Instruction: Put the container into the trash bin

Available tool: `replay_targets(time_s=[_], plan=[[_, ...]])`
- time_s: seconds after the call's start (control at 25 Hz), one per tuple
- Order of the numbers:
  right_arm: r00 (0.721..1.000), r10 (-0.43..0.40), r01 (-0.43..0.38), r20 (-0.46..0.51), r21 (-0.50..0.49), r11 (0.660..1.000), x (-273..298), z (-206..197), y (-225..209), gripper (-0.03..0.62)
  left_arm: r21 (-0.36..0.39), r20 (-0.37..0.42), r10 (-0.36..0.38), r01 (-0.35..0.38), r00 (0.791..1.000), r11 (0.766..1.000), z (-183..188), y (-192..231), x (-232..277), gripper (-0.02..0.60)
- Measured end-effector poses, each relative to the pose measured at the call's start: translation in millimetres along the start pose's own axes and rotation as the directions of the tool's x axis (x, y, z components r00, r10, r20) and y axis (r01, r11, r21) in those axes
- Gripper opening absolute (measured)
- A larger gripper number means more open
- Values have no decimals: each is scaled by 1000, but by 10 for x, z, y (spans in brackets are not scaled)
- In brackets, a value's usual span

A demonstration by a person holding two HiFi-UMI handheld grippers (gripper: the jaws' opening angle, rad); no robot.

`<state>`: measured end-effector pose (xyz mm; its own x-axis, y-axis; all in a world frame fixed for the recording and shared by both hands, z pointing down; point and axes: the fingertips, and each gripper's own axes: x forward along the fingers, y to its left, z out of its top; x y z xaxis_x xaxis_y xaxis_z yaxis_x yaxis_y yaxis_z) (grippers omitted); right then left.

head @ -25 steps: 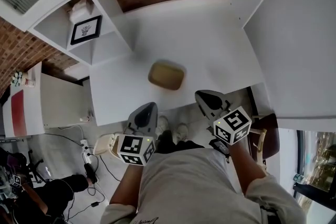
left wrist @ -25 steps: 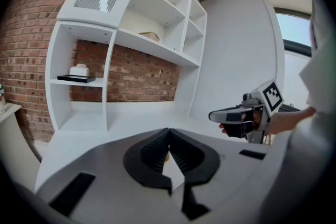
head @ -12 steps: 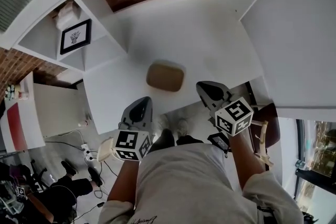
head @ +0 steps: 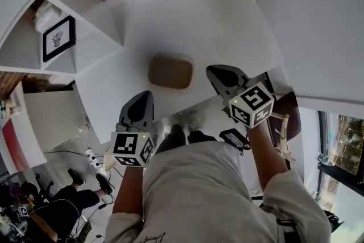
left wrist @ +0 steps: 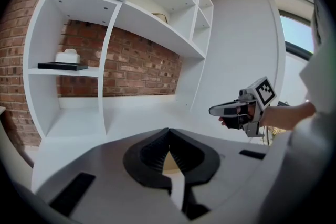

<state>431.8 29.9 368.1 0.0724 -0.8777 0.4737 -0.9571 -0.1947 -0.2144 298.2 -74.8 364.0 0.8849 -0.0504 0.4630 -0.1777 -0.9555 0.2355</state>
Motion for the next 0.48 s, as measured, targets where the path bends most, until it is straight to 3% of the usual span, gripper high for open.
replay_targets(time_s=[0.48], plan=[[998, -3, 6, -60, 54, 999, 367, -282, -154, 27, -57, -26, 15, -17, 1000, 998, -155, 227, 163, 15]])
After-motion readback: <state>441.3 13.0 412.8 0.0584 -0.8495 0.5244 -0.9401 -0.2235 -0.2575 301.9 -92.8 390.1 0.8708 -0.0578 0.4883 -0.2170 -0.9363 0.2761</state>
